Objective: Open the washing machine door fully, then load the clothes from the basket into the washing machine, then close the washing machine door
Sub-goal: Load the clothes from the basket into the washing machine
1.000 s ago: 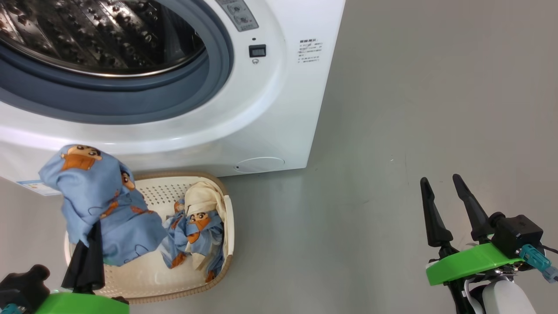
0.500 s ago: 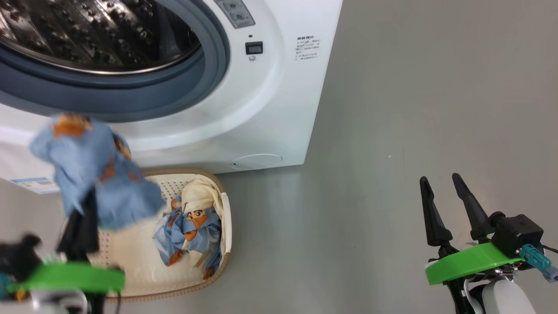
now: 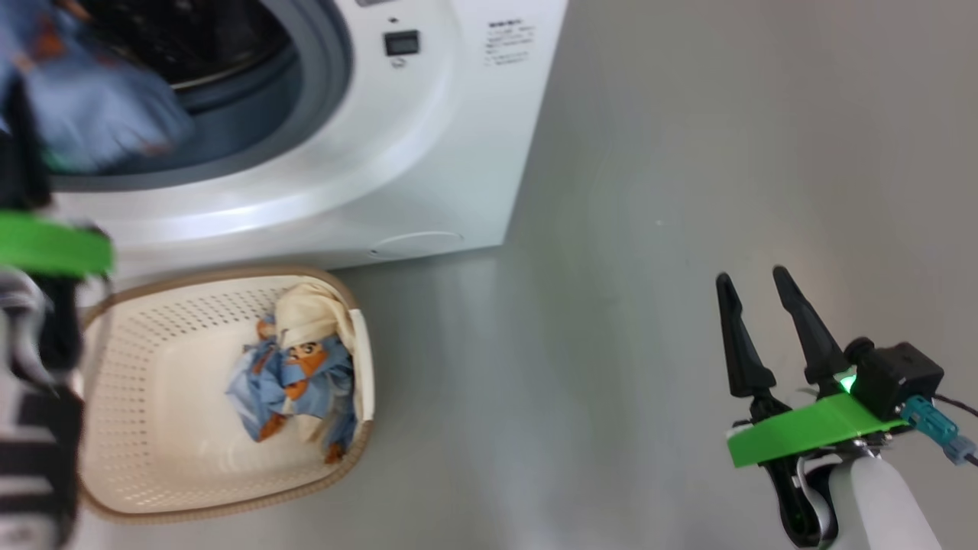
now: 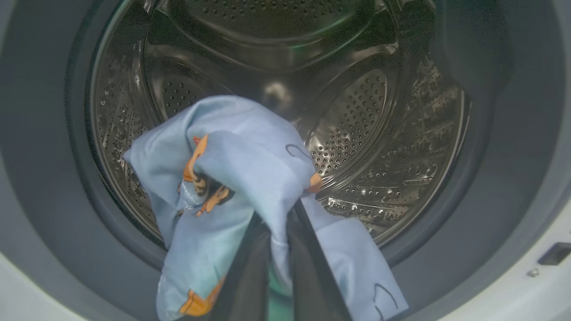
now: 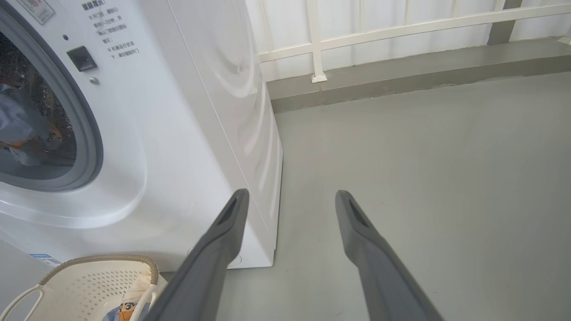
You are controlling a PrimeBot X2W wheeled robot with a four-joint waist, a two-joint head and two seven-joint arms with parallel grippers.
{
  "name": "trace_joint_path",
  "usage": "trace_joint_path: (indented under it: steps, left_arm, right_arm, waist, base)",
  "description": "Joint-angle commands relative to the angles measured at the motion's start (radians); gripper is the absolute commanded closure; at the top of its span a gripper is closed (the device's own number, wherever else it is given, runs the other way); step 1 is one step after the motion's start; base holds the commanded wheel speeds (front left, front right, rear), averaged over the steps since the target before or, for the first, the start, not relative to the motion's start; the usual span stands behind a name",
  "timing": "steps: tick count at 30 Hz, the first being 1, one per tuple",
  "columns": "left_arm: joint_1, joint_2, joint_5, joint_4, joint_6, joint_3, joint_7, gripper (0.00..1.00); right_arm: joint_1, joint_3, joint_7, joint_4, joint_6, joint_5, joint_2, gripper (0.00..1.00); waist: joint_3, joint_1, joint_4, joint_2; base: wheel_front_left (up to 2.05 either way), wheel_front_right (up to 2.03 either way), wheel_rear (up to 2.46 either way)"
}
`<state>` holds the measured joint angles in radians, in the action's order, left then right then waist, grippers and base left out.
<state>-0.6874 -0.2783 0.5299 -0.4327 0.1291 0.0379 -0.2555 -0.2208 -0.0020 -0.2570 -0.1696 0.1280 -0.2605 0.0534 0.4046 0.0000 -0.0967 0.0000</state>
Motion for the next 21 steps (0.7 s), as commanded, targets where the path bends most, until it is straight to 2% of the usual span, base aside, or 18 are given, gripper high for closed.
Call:
trace_joint_path:
  steps: [1,5,11,12,14,15,21]
  left_arm:
    - [-0.063,-0.062,0.003,-0.016,0.002,-0.026,-0.006,1.0]
    - [-0.221,-0.107,-0.001,-0.17,0.002,-0.007,-0.006,1.0]
    - [-0.383,-0.13,-0.025,-0.348,0.002,0.034,-0.006,1.0]
    - [-0.4,-0.13,-0.028,-0.365,0.002,0.036,-0.006,0.77]
    - [-0.422,-0.131,-0.036,-0.395,0.002,0.036,-0.006,0.08]
    - [-0.432,-0.132,-0.039,-0.403,0.002,0.035,-0.006,0.0]
    - [-0.448,-0.131,-0.043,-0.423,0.002,0.034,-0.006,0.0]
  right_arm:
    - [-0.014,0.033,-0.005,0.025,0.003,-0.015,-0.003,0.0]
    - [-0.041,0.055,-0.005,0.028,0.003,-0.037,-0.003,0.0]
    - [-0.072,0.079,-0.005,0.033,0.003,-0.056,-0.003,0.0]
    - [-0.076,0.081,-0.005,0.034,0.003,-0.058,-0.003,0.0]
    - [-0.081,0.083,-0.005,0.035,0.003,-0.062,-0.003,0.0]
    - [-0.084,0.085,-0.005,0.035,0.003,-0.064,-0.003,0.0]
    - [-0.086,0.084,-0.005,0.037,0.003,-0.064,-0.003,0.0]
  waist:
    - [0.046,0.0,-0.045,0.0]
    - [0.085,0.0,-0.082,0.0]
    - [0.125,0.0,-0.119,0.0]
    - [0.129,0.0,-0.122,0.0]
    - [0.133,0.0,-0.126,0.0]
    - [0.136,0.0,-0.128,0.0]
    - [0.136,0.0,-0.122,0.0]
  base:
    - [0.0,0.0,0.0]
    - [0.0,0.0,0.0]
    - [0.0,0.0,0.0]
    - [0.0,0.0,0.0]
    - [0.0,0.0,0.0]
    - [0.0,0.0,0.0]
    - [0.0,0.0,0.0]
